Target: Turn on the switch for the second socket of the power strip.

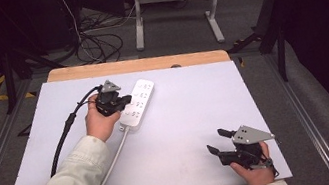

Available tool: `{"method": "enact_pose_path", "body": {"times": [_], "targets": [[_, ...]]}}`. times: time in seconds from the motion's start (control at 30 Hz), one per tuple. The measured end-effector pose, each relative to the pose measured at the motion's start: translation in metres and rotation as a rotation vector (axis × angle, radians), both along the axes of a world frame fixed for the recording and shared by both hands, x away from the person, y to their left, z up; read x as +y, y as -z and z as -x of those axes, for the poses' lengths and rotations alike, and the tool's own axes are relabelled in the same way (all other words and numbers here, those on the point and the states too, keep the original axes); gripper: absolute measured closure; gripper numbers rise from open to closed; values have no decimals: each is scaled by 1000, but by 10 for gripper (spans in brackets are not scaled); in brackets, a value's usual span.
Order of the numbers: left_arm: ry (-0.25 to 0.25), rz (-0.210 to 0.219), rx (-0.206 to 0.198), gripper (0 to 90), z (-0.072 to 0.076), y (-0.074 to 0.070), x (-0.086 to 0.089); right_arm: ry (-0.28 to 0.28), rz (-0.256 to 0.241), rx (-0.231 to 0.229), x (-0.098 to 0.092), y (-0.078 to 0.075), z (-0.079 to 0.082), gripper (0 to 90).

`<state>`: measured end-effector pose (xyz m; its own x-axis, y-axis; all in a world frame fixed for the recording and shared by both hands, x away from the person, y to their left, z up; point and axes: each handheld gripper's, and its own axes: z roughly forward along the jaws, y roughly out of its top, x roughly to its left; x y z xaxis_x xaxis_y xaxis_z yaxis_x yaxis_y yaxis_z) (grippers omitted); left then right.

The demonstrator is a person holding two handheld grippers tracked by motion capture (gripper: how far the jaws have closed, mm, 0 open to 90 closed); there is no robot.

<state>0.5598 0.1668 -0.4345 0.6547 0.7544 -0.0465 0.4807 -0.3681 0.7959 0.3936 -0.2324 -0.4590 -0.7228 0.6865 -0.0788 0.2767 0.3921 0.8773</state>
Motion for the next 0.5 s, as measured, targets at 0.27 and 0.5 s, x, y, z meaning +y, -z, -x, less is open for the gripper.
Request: {"method": "enact_pose_path", "body": {"times": [0.27, 0.5], "targets": [[-12, 0, -2, 900, -6, 11, -4, -1, -4, 0, -1, 0, 0, 335], [-40, -13, -11, 900, -13, 25, -3, -4, -4, -1, -1, 0, 0, 335]]}}
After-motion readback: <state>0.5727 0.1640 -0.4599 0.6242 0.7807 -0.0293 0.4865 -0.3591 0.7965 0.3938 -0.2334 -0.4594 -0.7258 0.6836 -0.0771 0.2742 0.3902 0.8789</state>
